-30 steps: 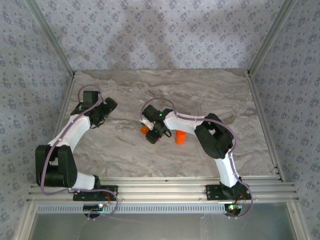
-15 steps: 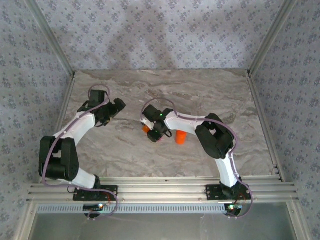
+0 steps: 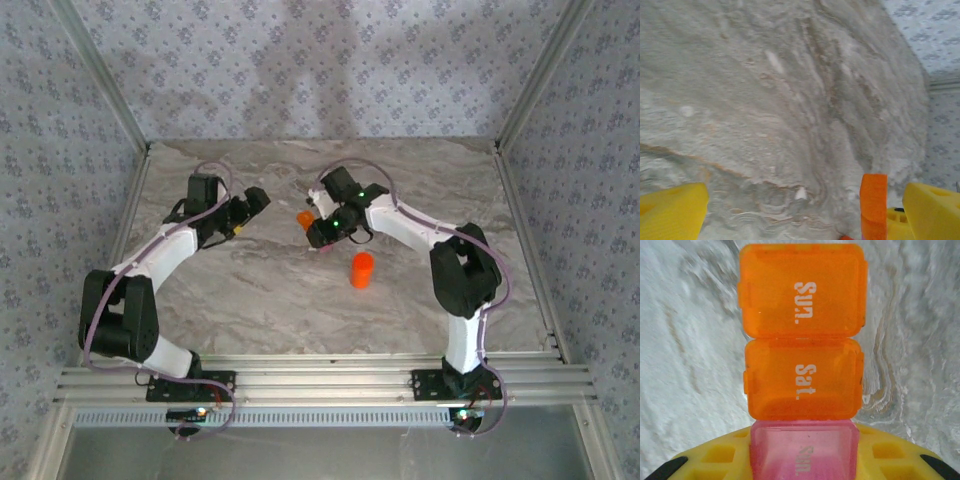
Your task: Sort the pills into containers
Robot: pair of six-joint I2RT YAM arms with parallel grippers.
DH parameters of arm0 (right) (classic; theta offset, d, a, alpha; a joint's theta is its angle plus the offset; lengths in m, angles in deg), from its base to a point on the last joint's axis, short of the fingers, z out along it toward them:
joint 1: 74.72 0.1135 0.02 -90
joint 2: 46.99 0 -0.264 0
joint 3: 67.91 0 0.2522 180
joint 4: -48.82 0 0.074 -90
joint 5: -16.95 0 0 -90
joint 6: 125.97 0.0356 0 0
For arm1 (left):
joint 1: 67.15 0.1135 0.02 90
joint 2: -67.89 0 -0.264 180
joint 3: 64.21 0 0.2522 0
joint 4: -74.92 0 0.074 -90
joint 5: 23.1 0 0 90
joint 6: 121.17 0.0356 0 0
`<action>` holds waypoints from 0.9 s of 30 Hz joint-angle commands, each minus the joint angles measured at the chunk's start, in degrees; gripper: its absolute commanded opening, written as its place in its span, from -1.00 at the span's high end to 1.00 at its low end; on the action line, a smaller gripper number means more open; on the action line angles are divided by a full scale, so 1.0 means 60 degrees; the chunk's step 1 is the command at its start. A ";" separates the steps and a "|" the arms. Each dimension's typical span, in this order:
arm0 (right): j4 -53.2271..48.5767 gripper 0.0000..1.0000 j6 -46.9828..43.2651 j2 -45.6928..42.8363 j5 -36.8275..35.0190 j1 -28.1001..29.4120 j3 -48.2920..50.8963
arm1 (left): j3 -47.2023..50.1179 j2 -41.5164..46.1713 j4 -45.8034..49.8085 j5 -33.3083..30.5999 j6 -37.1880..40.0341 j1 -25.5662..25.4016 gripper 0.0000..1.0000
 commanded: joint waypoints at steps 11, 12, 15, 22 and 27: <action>-0.0034 0.55 0.0994 -0.0071 0.1020 -0.0160 -0.0859 | -0.0669 -0.0228 -0.2409 0.1397 -0.1412 -0.0857 -0.99; 0.0193 0.55 0.1023 -0.0059 0.1015 -0.0163 -0.0855 | -0.0677 -0.0237 -0.2468 0.1436 -0.1441 -0.0928 -0.98; 0.0266 0.55 0.1092 -0.0041 0.1023 -0.0169 -0.0855 | -0.0727 -0.0246 -0.2509 0.1462 -0.1500 -0.1123 -0.99; 0.0381 0.56 0.1199 0.0032 0.1069 -0.0147 -0.0840 | -0.0818 -0.0269 -0.2686 0.1456 -0.1661 -0.1516 -0.99; 0.0457 0.57 0.1272 0.0019 0.1117 -0.0148 -0.0837 | -0.0905 -0.0346 -0.2823 0.1417 -0.1753 -0.1711 -0.99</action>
